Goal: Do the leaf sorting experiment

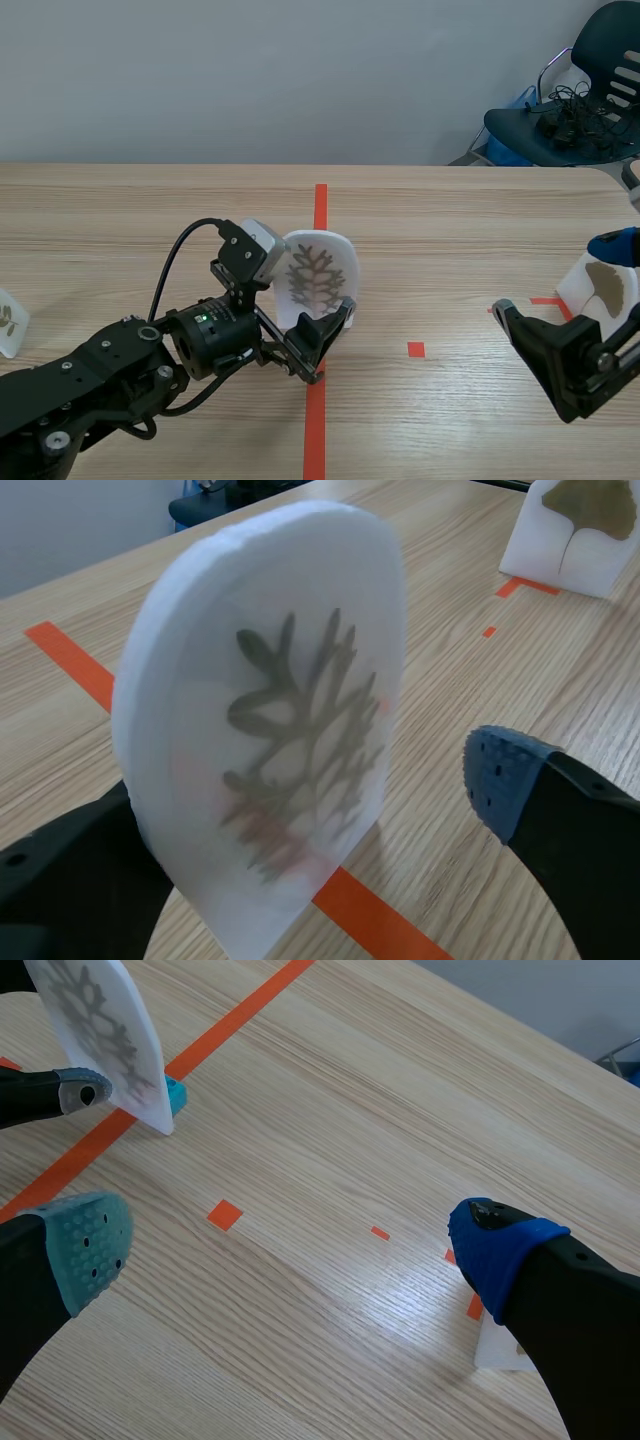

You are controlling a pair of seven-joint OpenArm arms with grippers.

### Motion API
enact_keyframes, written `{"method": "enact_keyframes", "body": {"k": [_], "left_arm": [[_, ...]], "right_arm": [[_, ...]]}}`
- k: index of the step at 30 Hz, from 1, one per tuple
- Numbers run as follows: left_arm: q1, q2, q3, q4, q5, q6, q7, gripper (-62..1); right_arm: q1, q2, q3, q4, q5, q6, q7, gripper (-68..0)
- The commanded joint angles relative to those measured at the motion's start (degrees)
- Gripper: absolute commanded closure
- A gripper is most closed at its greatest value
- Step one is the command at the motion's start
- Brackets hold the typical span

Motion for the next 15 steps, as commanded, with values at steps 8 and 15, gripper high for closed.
{"method": "enact_keyframes", "body": {"k": [8,15], "left_arm": [[0.0,0.1,-0.2,1.4,-1.3,-0.4,-2.5,-20.8],[0.0,0.1,-0.2,1.4,-1.3,-0.5,-1.3,-4.0]], "right_arm": [[0.5,0.5,0.2,0.9,0.4,0.0,0.6,-67.9],[0.5,0.5,0.2,0.9,0.4,0.0,0.6,-67.9]]}}
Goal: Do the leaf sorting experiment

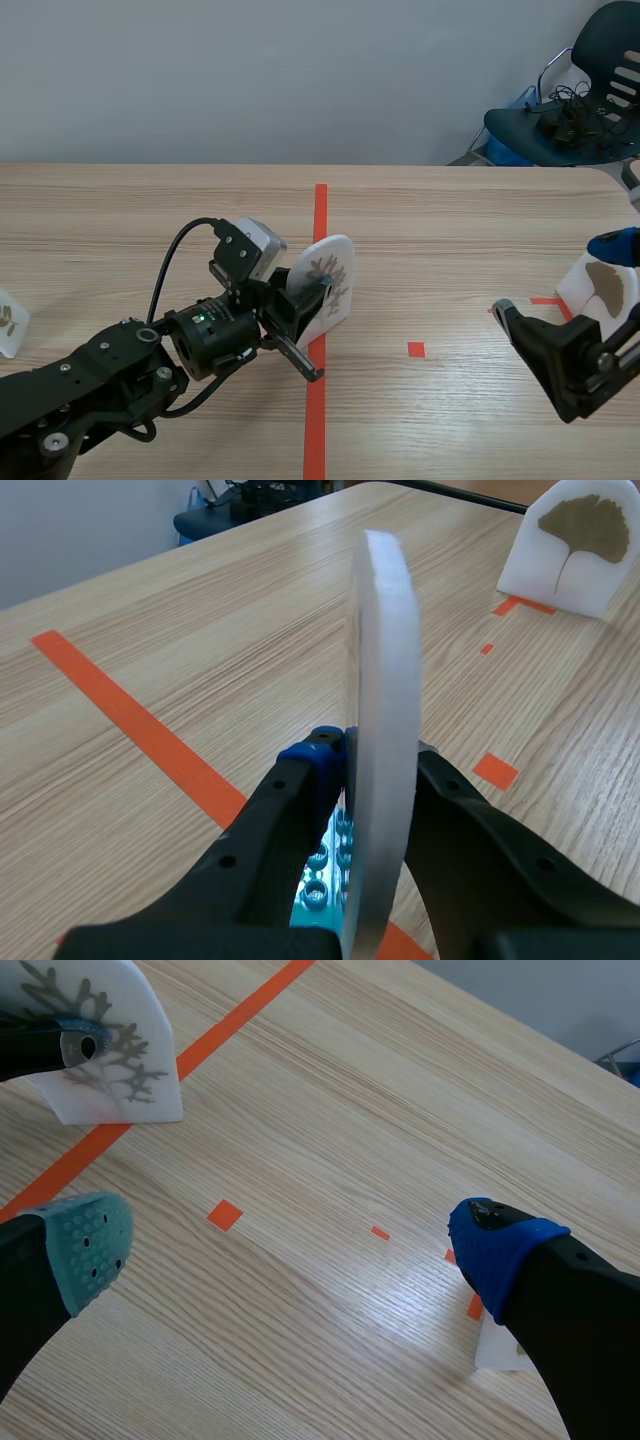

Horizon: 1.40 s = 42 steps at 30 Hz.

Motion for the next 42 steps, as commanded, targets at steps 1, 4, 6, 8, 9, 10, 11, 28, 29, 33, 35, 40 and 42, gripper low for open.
{"method": "enact_keyframes", "body": {"k": [1,4,6,8,9,10,11,28,29,33,35,40,42], "left_arm": [[-0.3,0.1,-0.2,1.4,-0.3,-0.5,0.5,-4.0],[-0.3,0.1,-0.2,1.5,-0.3,-0.5,0.5,-4.0],[-0.3,-0.2,-0.2,2.2,-0.3,-0.5,0.4,-4.0],[0.0,-0.8,-0.4,3.7,-0.3,-0.5,0.4,-4.1],[0.2,-1.2,-0.5,4.8,-0.3,-0.5,0.5,-4.1],[0.7,-1.6,-1.0,6.0,-0.3,-0.5,0.5,-4.1],[1.3,-2.0,-1.8,7.6,-0.3,-0.5,0.5,-4.1],[26.5,-5.3,-30.4,29.5,-8.6,-0.5,5.9,-4.1],[27.6,-5.3,-32.2,29.8,-9.9,-0.5,5.9,-4.1],[31.0,-5.3,-38.7,29.8,-14.4,-0.2,7.5,-4.1],[32.0,-5.3,-41.6,29.8,-15.9,1.0,8.1,-4.0],[32.2,-5.6,-45.1,29.7,-18.4,7.0,8.7,-4.1],[32.0,-5.9,-45.1,29.6,-18.4,8.7,8.7,-4.1]], "right_arm": [[0.5,0.5,0.2,0.9,0.4,0.0,0.6,-67.9],[0.5,0.5,0.2,0.9,0.4,0.0,0.6,-67.9],[0.5,0.5,0.2,0.9,0.4,0.0,0.6,-67.9],[0.5,0.5,0.2,0.9,0.4,0.0,0.6,-67.9],[0.5,0.5,0.2,0.9,0.4,0.0,0.6,-67.9],[0.5,0.5,0.2,0.9,0.4,0.0,0.6,-67.9],[0.5,0.5,0.2,0.9,0.4,0.0,0.6,-67.9],[0.5,0.5,0.2,0.9,0.5,0.0,-0.4,-67.9],[0.5,0.5,0.2,0.9,0.5,0.0,-0.4,-67.9],[0.5,0.5,0.2,0.9,0.5,0.0,-0.4,-67.9],[0.5,0.5,0.2,0.9,0.5,0.0,-0.4,-67.9],[0.5,0.5,0.2,0.9,0.5,0.0,-0.4,-67.9],[0.5,0.5,0.2,0.9,0.5,0.0,-0.4,-67.9]]}}
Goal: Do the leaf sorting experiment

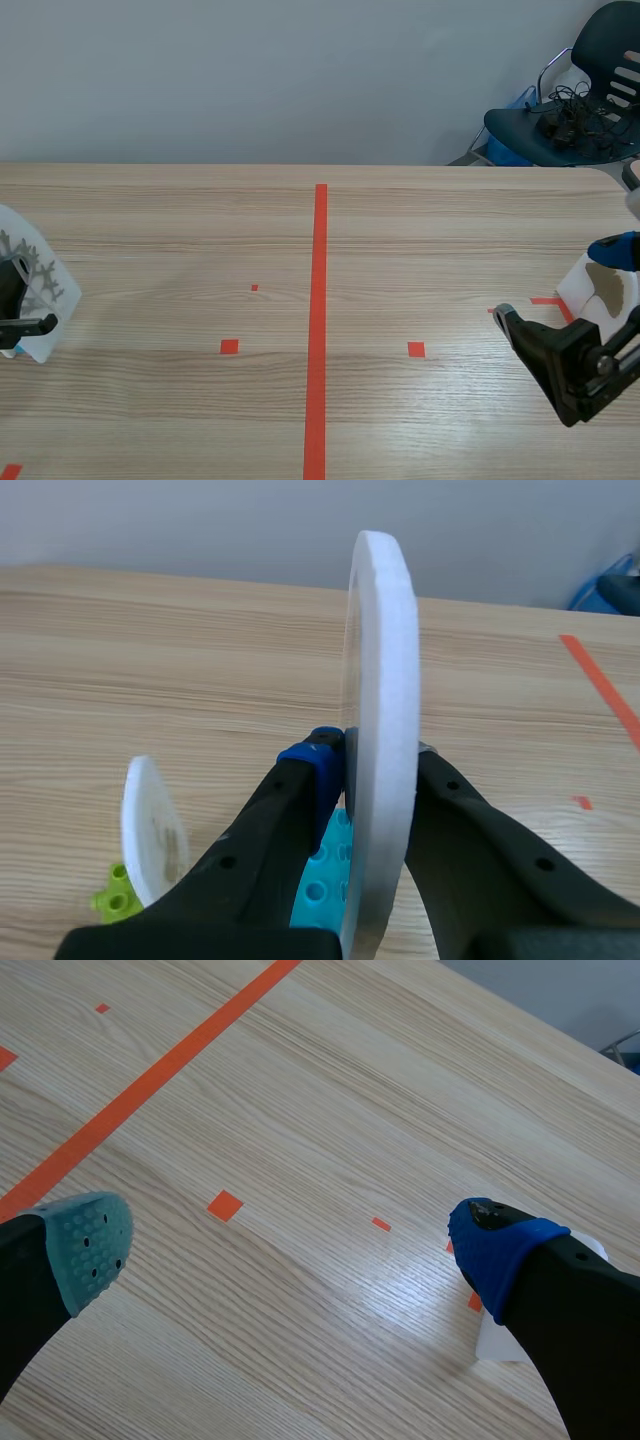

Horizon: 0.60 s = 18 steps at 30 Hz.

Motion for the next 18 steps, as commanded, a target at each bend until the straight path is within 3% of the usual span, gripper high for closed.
{"method": "enact_keyframes", "body": {"k": [1,18], "left_arm": [[-1.1,-0.6,0.9,0.2,-0.2,0.0,-1.0,-4.1],[-10.9,-0.6,0.9,-16.1,-0.2,1.2,-1.6,-4.1]], "right_arm": [[0.5,0.5,0.2,0.9,0.5,0.0,0.9,-67.9],[0.5,0.5,0.2,0.9,1.5,0.0,0.9,-67.9]]}}
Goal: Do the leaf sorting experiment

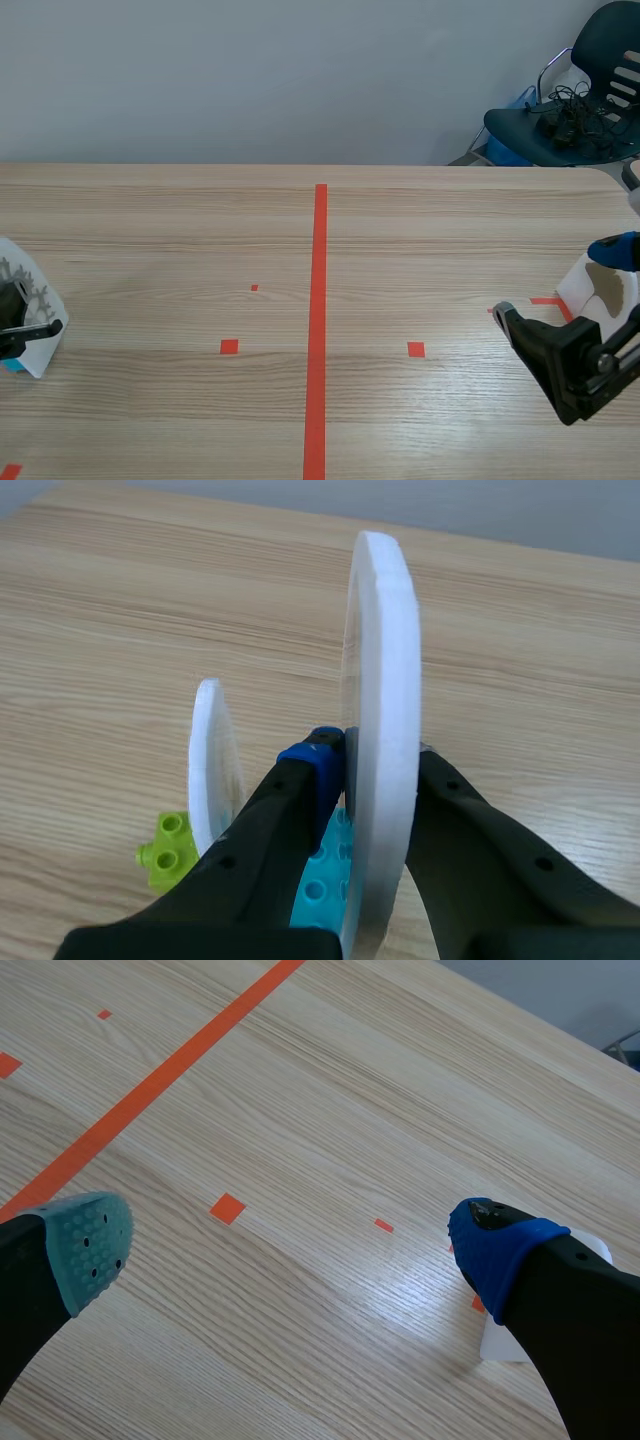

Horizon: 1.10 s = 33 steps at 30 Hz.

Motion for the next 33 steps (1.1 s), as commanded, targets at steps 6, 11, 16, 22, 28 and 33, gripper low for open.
{"method": "enact_keyframes", "body": {"k": [6,11,16,22,28,33], "left_arm": [[-1.0,-0.5,0.0,0.5,-0.2,-0.5,-0.8,-14.4],[-1.0,-2.0,0.0,0.6,0.1,-0.6,-4.8,-31.4],[0.1,-4.3,-0.3,4.7,0.1,-0.6,-5.4,-32.8],[3.9,-8.0,-2.3,16.2,0.1,-0.7,-5.1,-32.8],[11.2,-11.3,-2.7,29.8,0.1,-4.5,-4.8,-59.9],[18.4,-11.4,-2.7,39.1,0.0,-15.3,-0.2,-62.3]], "right_arm": [[0.5,0.5,0.2,0.9,0.7,0.0,0.9,-67.9],[0.5,0.5,0.2,0.9,0.7,0.0,0.9,-67.9],[0.5,0.5,0.2,0.9,0.7,0.0,0.9,-67.9],[0.5,0.5,0.2,0.9,0.7,0.0,0.9,-67.9],[0.5,0.5,0.3,1.1,1.6,0.0,0.9,-67.9],[0.5,0.5,0.3,1.4,1.8,0.0,0.9,-67.9]]}}
